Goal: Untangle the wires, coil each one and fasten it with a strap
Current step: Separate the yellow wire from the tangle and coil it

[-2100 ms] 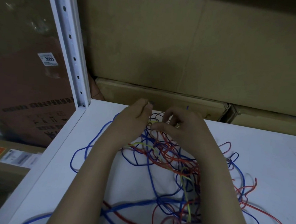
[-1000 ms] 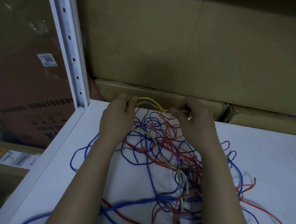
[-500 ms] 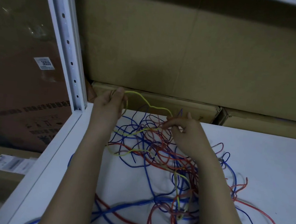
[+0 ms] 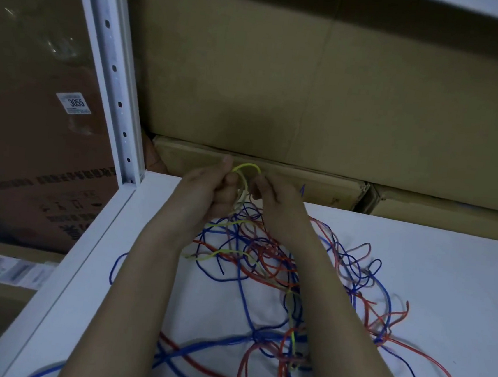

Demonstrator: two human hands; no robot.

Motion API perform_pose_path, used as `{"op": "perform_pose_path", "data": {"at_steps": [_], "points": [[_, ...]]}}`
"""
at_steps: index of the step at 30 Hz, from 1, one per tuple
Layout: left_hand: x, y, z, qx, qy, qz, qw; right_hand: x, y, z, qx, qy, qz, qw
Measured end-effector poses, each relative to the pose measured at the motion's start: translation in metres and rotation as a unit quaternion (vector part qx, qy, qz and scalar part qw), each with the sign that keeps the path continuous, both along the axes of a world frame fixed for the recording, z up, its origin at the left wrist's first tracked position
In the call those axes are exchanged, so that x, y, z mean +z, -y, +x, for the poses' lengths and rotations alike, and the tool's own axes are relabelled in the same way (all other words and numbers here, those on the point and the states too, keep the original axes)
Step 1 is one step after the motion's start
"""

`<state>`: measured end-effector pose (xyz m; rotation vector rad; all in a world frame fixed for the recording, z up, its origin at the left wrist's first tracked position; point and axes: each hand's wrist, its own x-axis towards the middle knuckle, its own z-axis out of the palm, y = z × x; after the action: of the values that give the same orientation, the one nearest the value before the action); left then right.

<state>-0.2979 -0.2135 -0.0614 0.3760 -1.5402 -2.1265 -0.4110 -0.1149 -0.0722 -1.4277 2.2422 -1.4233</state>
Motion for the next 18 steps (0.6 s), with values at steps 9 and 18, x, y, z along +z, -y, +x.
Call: {"op": "perform_pose_path", "data": {"at_steps": [9, 18], "points": [[0.003, -0.001, -0.003, -0.013, -0.068, 0.148, 0.987, -0.031, 0.018, 0.008, 0.042, -0.005, 0.074, 0.996], [-0.011, 0.01, -0.01, 0.222, -0.073, -0.071, 0.97, -0.037, 0.015, 0.014, -0.03, -0.136, 0.1, 0.985]]}}
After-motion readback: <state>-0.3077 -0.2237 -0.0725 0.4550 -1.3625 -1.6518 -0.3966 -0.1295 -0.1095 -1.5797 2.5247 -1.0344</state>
